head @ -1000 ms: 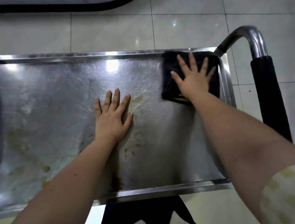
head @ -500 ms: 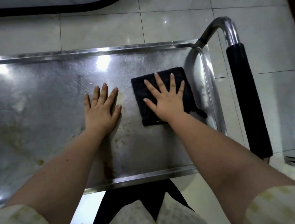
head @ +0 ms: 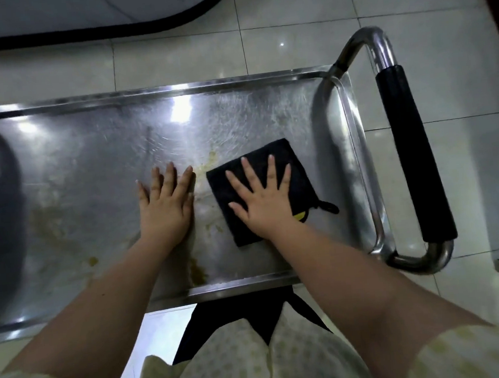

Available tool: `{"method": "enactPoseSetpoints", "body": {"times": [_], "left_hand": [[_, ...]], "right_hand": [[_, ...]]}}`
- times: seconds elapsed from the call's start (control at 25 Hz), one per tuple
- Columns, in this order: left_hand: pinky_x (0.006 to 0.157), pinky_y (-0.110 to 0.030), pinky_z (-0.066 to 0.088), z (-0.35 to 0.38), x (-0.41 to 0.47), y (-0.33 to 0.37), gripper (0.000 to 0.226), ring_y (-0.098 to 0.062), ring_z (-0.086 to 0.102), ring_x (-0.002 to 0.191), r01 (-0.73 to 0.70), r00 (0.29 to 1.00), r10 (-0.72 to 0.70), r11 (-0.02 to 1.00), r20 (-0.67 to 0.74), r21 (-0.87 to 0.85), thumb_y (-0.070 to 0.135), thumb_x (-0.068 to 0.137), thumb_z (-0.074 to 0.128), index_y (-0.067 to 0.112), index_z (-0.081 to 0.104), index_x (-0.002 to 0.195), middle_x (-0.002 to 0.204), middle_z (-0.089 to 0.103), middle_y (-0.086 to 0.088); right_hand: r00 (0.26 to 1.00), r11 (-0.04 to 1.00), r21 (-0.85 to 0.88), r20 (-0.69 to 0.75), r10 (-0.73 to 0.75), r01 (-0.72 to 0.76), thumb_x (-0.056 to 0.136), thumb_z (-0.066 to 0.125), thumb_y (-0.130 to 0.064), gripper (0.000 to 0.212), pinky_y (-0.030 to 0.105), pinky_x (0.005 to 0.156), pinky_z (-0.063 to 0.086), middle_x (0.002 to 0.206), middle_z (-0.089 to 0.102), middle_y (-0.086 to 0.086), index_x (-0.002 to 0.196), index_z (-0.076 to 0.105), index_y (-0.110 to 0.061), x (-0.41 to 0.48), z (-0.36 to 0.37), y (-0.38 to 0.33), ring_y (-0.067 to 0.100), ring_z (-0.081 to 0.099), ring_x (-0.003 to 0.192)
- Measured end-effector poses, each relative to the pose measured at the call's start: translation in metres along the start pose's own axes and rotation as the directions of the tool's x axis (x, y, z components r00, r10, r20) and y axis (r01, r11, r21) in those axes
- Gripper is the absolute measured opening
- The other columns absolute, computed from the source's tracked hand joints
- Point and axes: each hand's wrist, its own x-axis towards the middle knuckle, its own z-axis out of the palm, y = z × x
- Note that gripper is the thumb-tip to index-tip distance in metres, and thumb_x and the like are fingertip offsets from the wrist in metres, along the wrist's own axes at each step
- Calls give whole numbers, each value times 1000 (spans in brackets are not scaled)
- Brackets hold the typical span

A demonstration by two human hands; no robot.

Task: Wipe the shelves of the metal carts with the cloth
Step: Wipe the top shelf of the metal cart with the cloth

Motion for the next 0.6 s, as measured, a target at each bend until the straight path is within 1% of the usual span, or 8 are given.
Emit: {"method": "enactPoseSetpoints", "body": {"times": [0.08, 0.16, 0.2, 0.28, 0.36, 0.4, 0.52, 0.6], "left_hand": [[116, -59, -8, 4, -6, -7, 62, -31, -3, 150, 26, 999, -27, 1000, 17, 4, 55, 94, 5, 41, 9, 154, 164, 3, -2], [115, -62, -8, 9, -8, -7, 59, -32, -3, 150, 41, 999, -41, 999, 21, 10, 55, 95, 6, 44, 8, 153, 164, 1, -1], [114, -64, -8, 11, -8, -5, 58, -32, -3, 150, 46, 999, -46, 999, 14, 6, 54, 95, 8, 45, 8, 152, 164, 0, -2], [113, -64, -10, 12, -8, -3, 54, -32, -5, 150, 53, 999, -53, 999, 3, 7, 55, 99, 11, 46, 8, 152, 164, -1, -2], [113, -62, -12, 11, -8, -2, 55, -32, -8, 149, 51, 998, -52, 999, 20, 11, 57, 99, 18, 47, 6, 151, 164, -5, -2], [113, -62, -13, 11, -9, -2, 56, -32, -9, 149, 47, 999, -47, 999, 22, 11, 58, 99, 21, 47, 6, 151, 164, -5, -2], [113, -62, -14, 10, -10, -2, 58, -32, -11, 149, 49, 998, -49, 999, 26, 19, 60, 97, 22, 46, 6, 152, 164, -5, -3], [113, -62, -13, 10, -9, -3, 58, -32, -11, 149, 52, 998, -52, 999, 31, 13, 60, 97, 22, 47, 7, 152, 164, -6, -2]], "right_hand": [[998, 998, -29, 8, -59, 59, 93, 14, -69, 66, 75, 104, -9, 162, -15, -5, 151, -9, -46, -4, 2, -22, 47, -21, 142], [999, 999, -8, -13, -40, 40, 93, 13, -69, 63, 75, 104, -10, 162, -13, -10, 150, -7, -49, -3, 1, -6, 42, -20, 144], [999, 1000, 18, -32, 12, -12, 93, 13, -68, 62, 75, 105, -10, 163, -9, -11, 150, -4, -50, -8, 4, 10, 41, -16, 146], [982, 983, 40, -60, 181, -179, 92, 14, -68, 62, 73, 107, -10, 163, -3, -11, 150, 2, -51, -25, 10, 50, 40, -9, 147], [949, 950, 24, -31, 313, -313, 90, 9, -69, 62, 71, 109, -9, 163, -6, -11, 149, -3, -52, -45, 13, 90, 39, -13, 147], [938, 938, 3, 3, 346, -346, 89, 4, -69, 63, 70, 109, -9, 163, -10, -11, 148, -8, -52, -54, 13, 104, 38, -16, 146], [934, 935, -22, 45, 354, -354, 85, -5, -69, 64, 70, 109, -10, 161, -20, -9, 145, -20, -51, -65, 14, 115, 41, -21, 144], [953, 953, 23, 23, 303, -303, 86, 0, -69, 66, 73, 107, -8, 162, -16, -6, 146, -15, -49, -64, 17, 84, 46, -18, 144]]}}
